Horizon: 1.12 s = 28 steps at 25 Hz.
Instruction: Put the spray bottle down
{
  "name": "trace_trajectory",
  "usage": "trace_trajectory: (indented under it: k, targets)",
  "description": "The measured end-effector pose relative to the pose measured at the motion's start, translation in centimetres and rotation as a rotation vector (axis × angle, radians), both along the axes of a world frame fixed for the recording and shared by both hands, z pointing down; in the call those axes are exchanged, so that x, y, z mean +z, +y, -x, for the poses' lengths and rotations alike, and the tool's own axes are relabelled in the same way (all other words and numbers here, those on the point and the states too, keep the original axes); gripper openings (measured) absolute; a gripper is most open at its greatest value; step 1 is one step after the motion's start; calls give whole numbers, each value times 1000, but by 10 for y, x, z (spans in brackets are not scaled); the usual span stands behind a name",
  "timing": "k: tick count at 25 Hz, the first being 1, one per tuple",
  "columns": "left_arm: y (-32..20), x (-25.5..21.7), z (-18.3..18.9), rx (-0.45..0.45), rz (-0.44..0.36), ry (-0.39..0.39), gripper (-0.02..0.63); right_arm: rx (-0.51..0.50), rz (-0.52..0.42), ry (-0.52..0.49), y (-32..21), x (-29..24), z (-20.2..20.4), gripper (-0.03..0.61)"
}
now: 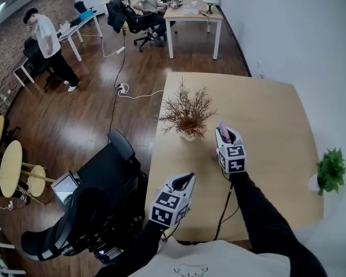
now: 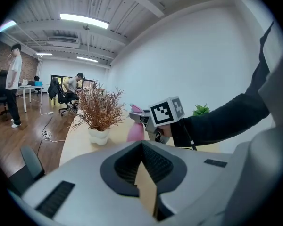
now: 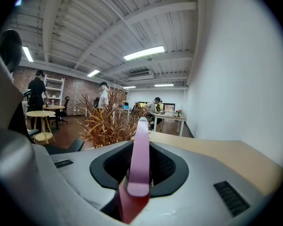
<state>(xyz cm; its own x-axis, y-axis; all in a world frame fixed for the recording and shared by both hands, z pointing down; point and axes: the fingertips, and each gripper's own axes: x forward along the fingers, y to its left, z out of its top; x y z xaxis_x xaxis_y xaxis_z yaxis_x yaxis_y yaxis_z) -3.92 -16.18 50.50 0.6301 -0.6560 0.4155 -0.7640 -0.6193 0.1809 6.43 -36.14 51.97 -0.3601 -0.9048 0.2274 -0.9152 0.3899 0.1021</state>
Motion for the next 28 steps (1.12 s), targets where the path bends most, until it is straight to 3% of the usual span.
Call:
trace_trajectory:
  k: [16, 19, 28]
  targets:
    - [-6, 8, 2, -10, 25, 5, -2, -6, 12, -42, -8, 9, 2, 80]
    - [-7, 9, 2, -10, 26, 5, -2, -35, 30, -59, -6, 12, 7, 169]
    - [-5, 10, 2, -7, 30, 1, -2, -51, 76, -85, 8, 21, 4, 296]
